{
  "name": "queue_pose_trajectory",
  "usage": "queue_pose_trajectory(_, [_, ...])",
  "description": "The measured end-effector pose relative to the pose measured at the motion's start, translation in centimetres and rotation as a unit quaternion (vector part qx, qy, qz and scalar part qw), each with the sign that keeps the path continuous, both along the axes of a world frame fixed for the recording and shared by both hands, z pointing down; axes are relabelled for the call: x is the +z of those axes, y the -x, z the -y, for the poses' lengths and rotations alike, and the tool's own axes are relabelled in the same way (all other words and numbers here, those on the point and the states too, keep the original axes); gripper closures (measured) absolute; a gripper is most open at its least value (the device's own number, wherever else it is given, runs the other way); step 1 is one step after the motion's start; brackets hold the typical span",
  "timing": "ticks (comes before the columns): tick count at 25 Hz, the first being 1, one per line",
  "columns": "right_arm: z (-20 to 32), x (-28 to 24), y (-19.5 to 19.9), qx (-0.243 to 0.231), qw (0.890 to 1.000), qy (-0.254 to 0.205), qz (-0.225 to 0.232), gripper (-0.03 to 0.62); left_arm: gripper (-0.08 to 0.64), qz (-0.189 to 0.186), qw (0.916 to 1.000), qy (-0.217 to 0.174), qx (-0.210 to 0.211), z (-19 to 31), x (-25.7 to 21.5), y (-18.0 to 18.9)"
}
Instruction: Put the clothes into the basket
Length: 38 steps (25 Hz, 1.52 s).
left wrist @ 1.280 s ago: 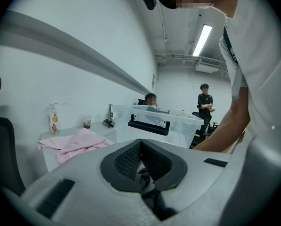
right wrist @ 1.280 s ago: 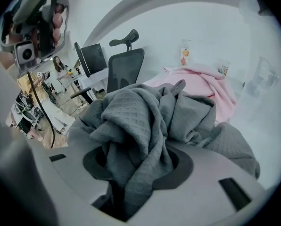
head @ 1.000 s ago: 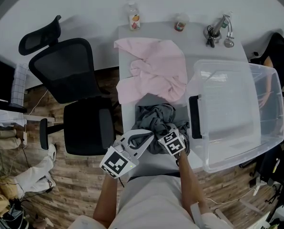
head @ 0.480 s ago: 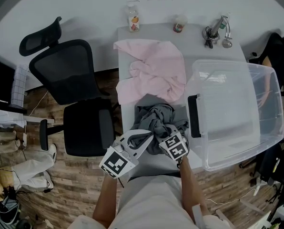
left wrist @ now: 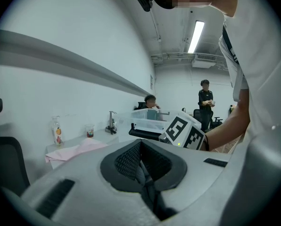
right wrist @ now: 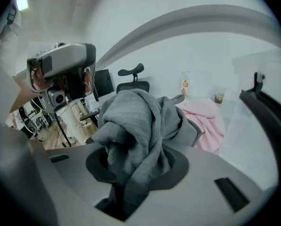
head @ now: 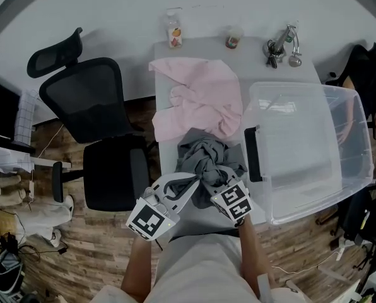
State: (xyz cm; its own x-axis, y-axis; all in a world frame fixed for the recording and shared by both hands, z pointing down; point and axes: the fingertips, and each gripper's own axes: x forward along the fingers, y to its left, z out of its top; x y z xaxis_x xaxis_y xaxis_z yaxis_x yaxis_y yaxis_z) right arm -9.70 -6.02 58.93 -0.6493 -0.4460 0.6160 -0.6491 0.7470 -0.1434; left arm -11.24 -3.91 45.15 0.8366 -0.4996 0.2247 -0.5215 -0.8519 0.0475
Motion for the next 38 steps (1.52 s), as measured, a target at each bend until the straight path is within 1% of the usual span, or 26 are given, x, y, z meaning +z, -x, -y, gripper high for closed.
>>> queue_pose_trajectory(5, [0.1,-4.0,0.3,0.001,0.999,-0.031,0.029,0.474,0.555,0.0,0.9997,-0.024,0.002,-0.2,-2.2,0.2])
queue_pose_trajectory(10, [0.1,-8.2,0.2,0.004,0.997,-0.062,0.052,0.474,0.555,0.01,0.9984,-0.054,0.014,-0.7,-4.8,0.1])
queue_pose_trajectory(15, [0.0,-12.3,-0.3,0.016,0.992,-0.085,0.088,0.475,0.555,0.016,0.9961,-0.084,0.022,-1.2,-7.6,-0.2])
queue_pose_trajectory(19, [0.1,-15.4,-0.9,0.023,0.989,-0.11,0.099,0.476,0.555,0.019,0.9937,-0.106,0.03,-1.5,-9.6,-0.6])
queue_pose_trajectory(23, [0.3,-17.9,-1.6,0.034,0.985,-0.123,0.118,0.476,0.555,0.017,0.9913,-0.125,0.038,-1.6,-11.2,-1.0])
queue_pose_trajectory(32, [0.6,-22.8,-3.1,0.054,0.975,-0.163,0.14,0.477,0.555,0.023,0.9832,-0.171,0.059,-1.9,-15.1,-2.2])
queue_pose_trajectory(38, [0.4,-26.7,-4.9,0.07,0.965,-0.2,0.152,0.479,0.555,0.022,0.9747,-0.209,0.076,-2.7,-18.1,-3.1])
